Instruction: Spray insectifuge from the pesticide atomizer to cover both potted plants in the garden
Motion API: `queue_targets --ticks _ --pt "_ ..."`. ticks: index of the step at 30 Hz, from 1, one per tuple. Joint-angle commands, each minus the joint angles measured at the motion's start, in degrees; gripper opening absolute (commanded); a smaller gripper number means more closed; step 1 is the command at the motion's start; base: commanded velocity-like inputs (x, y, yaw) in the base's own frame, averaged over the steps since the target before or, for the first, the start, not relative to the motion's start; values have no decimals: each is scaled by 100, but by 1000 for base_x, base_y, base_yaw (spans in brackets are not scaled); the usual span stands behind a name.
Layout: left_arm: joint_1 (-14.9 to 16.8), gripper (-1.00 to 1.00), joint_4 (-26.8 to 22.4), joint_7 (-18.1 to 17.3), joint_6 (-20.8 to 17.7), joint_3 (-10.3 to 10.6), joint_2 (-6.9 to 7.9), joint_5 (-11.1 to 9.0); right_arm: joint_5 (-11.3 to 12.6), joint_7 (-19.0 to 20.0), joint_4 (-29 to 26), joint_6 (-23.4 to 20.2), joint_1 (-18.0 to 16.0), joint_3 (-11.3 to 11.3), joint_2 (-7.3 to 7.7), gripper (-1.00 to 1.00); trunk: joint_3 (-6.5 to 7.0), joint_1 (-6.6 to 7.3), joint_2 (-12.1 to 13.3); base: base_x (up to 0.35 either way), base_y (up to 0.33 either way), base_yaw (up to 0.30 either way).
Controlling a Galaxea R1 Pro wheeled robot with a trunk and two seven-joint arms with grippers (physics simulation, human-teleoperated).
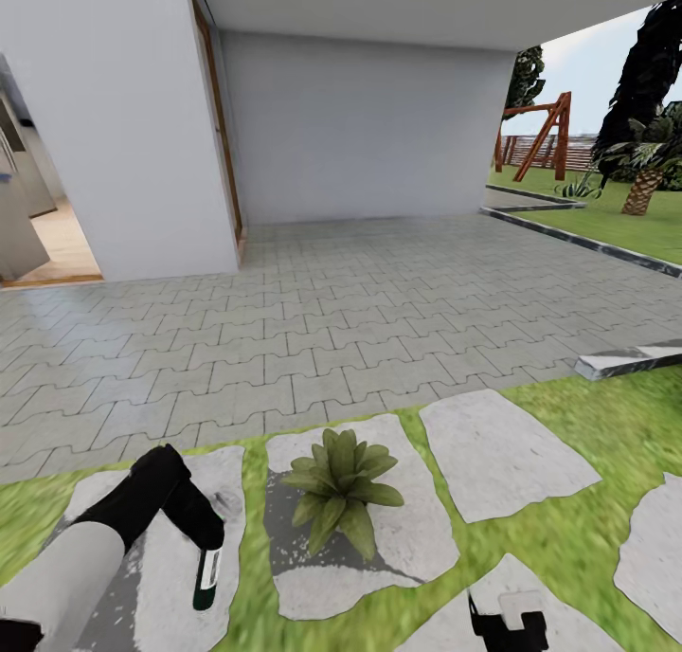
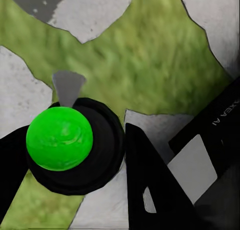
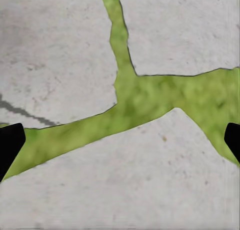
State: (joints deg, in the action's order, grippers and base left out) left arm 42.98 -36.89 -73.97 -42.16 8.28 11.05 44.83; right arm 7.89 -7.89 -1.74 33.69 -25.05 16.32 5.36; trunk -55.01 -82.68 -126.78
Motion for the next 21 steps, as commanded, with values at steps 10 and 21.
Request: queue_targets --ticks 10,21 --pt "263 -100 17 -537 -239 9 -336 1328 54 -11 -1 15 18 49 8 100 -6 1 -2 0 0 0" --pt "254 -100 93 -539 -240 15 -349 1342 54 -18 -10 23 18 47 1 100 -20 1 -2 194 0 -14"
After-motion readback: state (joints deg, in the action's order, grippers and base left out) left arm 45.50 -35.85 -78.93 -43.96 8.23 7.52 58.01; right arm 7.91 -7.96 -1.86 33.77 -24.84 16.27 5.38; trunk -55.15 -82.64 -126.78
